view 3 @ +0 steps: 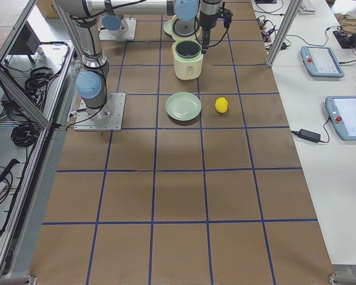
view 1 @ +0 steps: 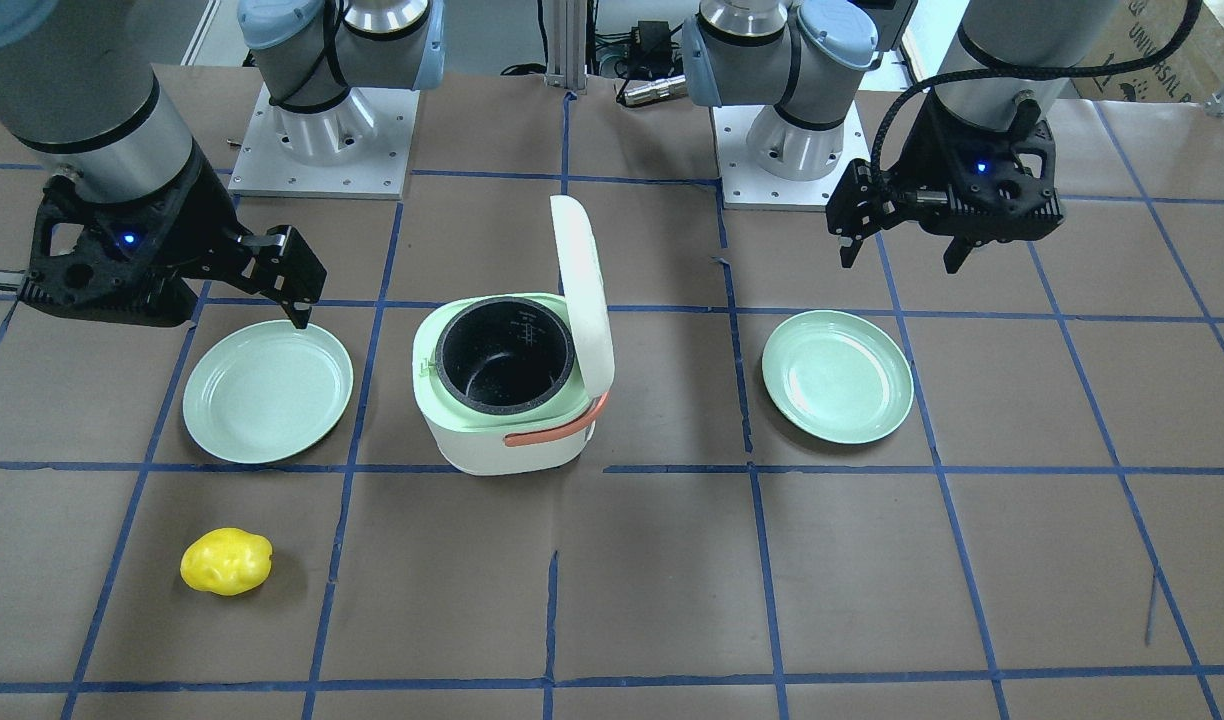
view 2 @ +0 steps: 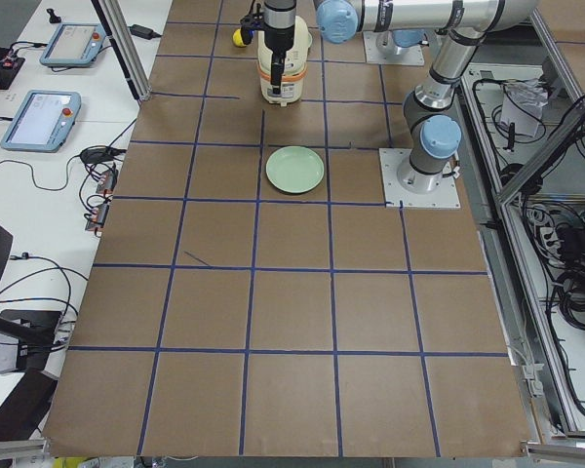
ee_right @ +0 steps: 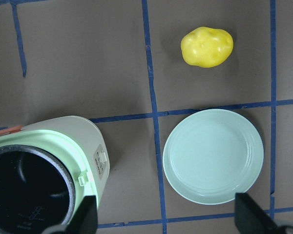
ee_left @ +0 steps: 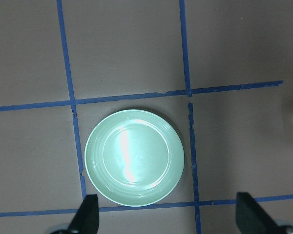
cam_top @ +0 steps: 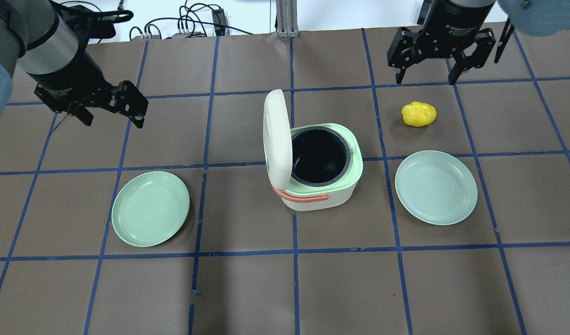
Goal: Press rice cooker button
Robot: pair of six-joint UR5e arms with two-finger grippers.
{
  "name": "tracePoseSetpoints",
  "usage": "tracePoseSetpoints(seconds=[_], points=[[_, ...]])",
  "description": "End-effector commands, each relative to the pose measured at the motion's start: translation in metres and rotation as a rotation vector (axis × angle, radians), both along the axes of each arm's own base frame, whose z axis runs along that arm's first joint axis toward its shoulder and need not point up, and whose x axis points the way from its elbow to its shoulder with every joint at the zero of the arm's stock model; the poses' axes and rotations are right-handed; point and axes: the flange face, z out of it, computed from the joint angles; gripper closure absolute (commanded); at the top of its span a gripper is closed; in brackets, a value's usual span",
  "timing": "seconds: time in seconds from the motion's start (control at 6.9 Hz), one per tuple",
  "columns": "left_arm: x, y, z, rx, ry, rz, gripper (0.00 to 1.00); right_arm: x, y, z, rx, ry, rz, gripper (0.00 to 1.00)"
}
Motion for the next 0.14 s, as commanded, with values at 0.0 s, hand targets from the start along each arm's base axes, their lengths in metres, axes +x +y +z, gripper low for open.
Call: tracePoseSetpoints(seconds=[0.0], points=[[0.0, 0.0, 0.0, 0.0, 0.0, 0.0, 0.0, -0.0006, 0.0007, 0.0011, -0.001, 0.0, -0.003, 0.0]])
